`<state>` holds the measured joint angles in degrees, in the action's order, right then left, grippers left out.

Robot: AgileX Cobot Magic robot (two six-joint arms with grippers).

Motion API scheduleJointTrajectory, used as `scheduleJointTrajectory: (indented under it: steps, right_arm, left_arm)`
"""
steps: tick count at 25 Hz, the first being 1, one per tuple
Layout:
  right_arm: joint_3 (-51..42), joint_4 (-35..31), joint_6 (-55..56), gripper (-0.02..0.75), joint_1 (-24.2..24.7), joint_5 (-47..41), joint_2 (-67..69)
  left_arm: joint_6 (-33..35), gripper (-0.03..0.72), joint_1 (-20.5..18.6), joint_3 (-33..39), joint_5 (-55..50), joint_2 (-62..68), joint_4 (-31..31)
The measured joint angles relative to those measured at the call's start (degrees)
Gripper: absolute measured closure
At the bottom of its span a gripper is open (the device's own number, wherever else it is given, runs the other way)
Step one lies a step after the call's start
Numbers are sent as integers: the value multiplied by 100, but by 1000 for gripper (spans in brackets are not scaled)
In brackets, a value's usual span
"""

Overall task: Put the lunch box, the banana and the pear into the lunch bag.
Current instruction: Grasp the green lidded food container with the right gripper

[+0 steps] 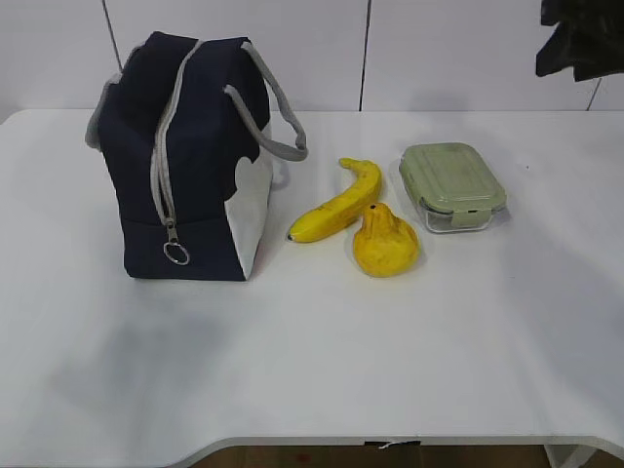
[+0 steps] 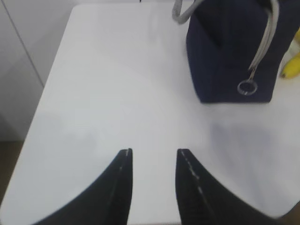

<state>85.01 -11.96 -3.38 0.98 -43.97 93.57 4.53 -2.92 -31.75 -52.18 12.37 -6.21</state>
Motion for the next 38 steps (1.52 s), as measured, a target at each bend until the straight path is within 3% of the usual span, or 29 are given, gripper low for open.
scheduleJointTrajectory:
  steps: [7, 10, 16, 22, 25, 34, 38]
  right_arm:
    - [1712, -366, -337, 372, 42, -1445, 1178]
    - [2173, -1173, -815, 372, 377, -1937, 1743]
    - [2248, -2236, -1610, 372, 1118, -2387, 2159]
    - [2285, -2764, -2392, 363, 1629, -2575, 2533]
    - [2296, -3213, -2868, 335, 1667, -2575, 2733]
    - [2305, -3446, -3537, 321, 1667, -2575, 3047]
    - [2305, -3456, -3560, 218, 1667, -2575, 3260]
  left_arm:
    - [0, 441, 0, 1, 1589, 1236, -1169]
    - [0, 440, 0, 1, 2022, 1728, -1337]
    - [0, 381, 0, -421, 2298, 2569, -1404]
    - [0, 367, 0, -1133, 2388, 3440, -1505]
    - [0, 367, 0, -1497, 2388, 3859, -1625]
    - [0, 367, 0, -2290, 2400, 4839, -2255]
    - [0, 367, 0, -2351, 2377, 5051, -2402]
